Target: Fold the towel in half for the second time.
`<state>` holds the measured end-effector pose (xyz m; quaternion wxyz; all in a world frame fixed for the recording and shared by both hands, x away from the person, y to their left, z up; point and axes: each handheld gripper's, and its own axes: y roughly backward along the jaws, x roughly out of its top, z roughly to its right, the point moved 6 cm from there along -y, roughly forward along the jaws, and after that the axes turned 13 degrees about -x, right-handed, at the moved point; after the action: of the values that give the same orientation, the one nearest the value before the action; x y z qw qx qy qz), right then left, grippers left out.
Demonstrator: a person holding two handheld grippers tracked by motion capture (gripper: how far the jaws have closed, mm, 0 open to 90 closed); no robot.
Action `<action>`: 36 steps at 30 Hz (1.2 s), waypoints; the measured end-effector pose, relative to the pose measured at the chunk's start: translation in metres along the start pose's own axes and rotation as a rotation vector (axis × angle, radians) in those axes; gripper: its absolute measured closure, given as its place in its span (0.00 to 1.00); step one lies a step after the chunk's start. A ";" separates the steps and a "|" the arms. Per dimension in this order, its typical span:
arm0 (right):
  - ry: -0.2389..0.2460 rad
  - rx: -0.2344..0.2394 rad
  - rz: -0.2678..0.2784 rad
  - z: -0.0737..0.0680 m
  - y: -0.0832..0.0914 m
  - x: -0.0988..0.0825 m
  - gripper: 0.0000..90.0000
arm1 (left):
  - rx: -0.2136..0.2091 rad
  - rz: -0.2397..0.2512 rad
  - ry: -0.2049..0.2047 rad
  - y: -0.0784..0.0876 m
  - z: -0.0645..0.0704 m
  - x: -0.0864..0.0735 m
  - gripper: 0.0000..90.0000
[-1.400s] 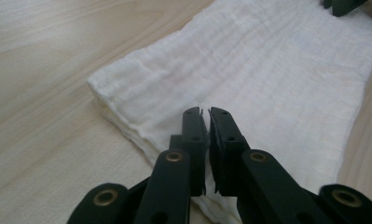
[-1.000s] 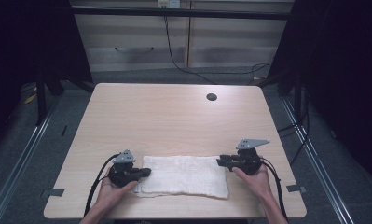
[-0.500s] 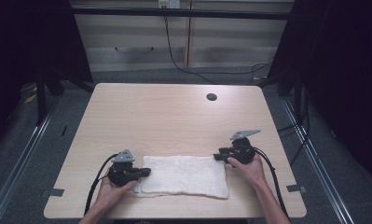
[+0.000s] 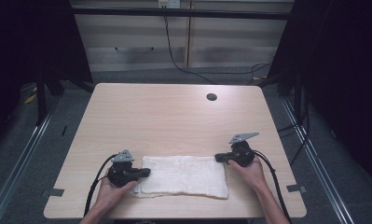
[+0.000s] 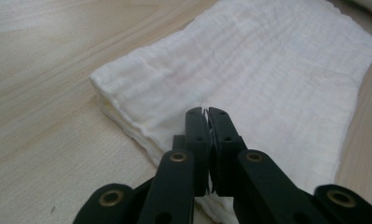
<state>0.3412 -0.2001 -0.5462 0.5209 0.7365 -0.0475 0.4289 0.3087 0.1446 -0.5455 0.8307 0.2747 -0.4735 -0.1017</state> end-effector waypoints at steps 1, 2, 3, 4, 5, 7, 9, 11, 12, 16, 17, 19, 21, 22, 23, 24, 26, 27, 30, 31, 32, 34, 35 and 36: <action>0.000 -0.002 0.001 0.000 0.000 0.000 0.98 | -0.008 -0.004 -0.001 0.001 0.000 0.000 0.95; 0.000 -0.002 0.001 0.000 0.000 0.000 0.98 | -0.008 -0.004 -0.001 0.001 0.000 0.000 0.92; -0.001 -0.002 0.002 0.000 -0.001 0.001 0.98 | -0.011 0.004 0.005 0.005 -0.001 0.003 0.88; 0.002 -0.003 -0.001 0.000 -0.001 0.001 0.98 | -0.005 0.009 0.000 0.009 -0.003 0.006 0.86; 0.010 -0.005 -0.001 0.000 -0.001 0.001 0.98 | 0.006 0.015 -0.004 0.012 -0.005 0.009 0.84; 0.007 -0.003 -0.004 0.000 -0.001 0.002 0.98 | 0.022 0.061 0.009 0.021 -0.013 0.017 0.82; 0.006 -0.003 -0.001 0.000 -0.001 0.002 0.98 | 0.033 0.066 0.018 0.026 -0.023 0.022 0.81; 0.007 -0.003 -0.001 0.000 -0.001 0.002 0.98 | 0.038 0.065 0.027 0.024 -0.030 0.025 0.78; 0.008 -0.004 -0.002 0.000 -0.001 0.002 0.98 | 0.042 0.059 0.027 0.021 -0.032 0.027 0.76; 0.013 -0.009 0.002 0.000 -0.001 0.001 0.98 | 0.054 0.027 0.021 0.009 -0.037 0.029 0.69; 0.016 -0.008 0.003 0.000 -0.002 0.002 0.98 | 0.072 0.022 0.018 0.008 -0.040 0.031 0.69; 0.013 -0.010 0.003 0.000 -0.001 0.001 0.98 | 0.064 0.049 0.034 0.006 -0.043 0.033 0.67; 0.012 -0.010 0.006 0.000 -0.001 0.001 0.98 | 0.081 0.027 0.033 0.003 -0.045 0.032 0.66; 0.009 -0.007 0.008 -0.001 -0.002 0.001 0.98 | 0.084 0.014 0.027 0.001 -0.046 0.030 0.66; 0.007 -0.006 0.007 0.000 -0.001 0.001 0.98 | 0.091 -0.003 0.022 0.000 -0.047 0.028 0.67; 0.007 -0.006 0.007 0.000 -0.001 0.001 0.98 | 0.091 -0.003 0.022 0.000 -0.047 0.028 0.67; 0.005 -0.005 0.008 0.000 -0.001 0.001 0.98 | 0.079 0.002 0.019 -0.003 -0.046 0.029 0.69; -0.003 -0.004 0.003 -0.001 -0.001 0.001 0.98 | 0.079 -0.007 0.005 -0.004 -0.045 0.028 0.72; -0.011 0.012 0.009 -0.001 -0.002 0.001 0.98 | 0.059 -0.033 -0.043 -0.009 -0.037 0.027 0.90; -0.013 0.014 0.007 -0.002 -0.002 0.001 0.98 | 0.058 -0.038 -0.051 -0.010 -0.036 0.027 0.93; -0.010 0.010 0.002 -0.002 -0.002 0.001 0.98 | 0.053 -0.039 -0.050 -0.010 -0.034 0.026 0.95; -0.013 0.017 0.010 -0.002 -0.001 0.003 0.98 | 0.061 -0.032 -0.050 -0.008 -0.035 0.026 0.96; -0.018 0.017 0.017 -0.001 0.000 0.005 0.98 | 0.056 -0.025 -0.042 -0.006 -0.035 0.026 0.96; -0.020 0.016 0.023 0.000 0.002 0.006 0.98 | 0.046 -0.011 -0.038 -0.005 -0.035 0.027 0.96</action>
<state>0.3440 -0.1984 -0.5408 0.5096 0.7441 -0.0579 0.4281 0.3532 0.1415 -0.5424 0.8143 0.2944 -0.4901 -0.1004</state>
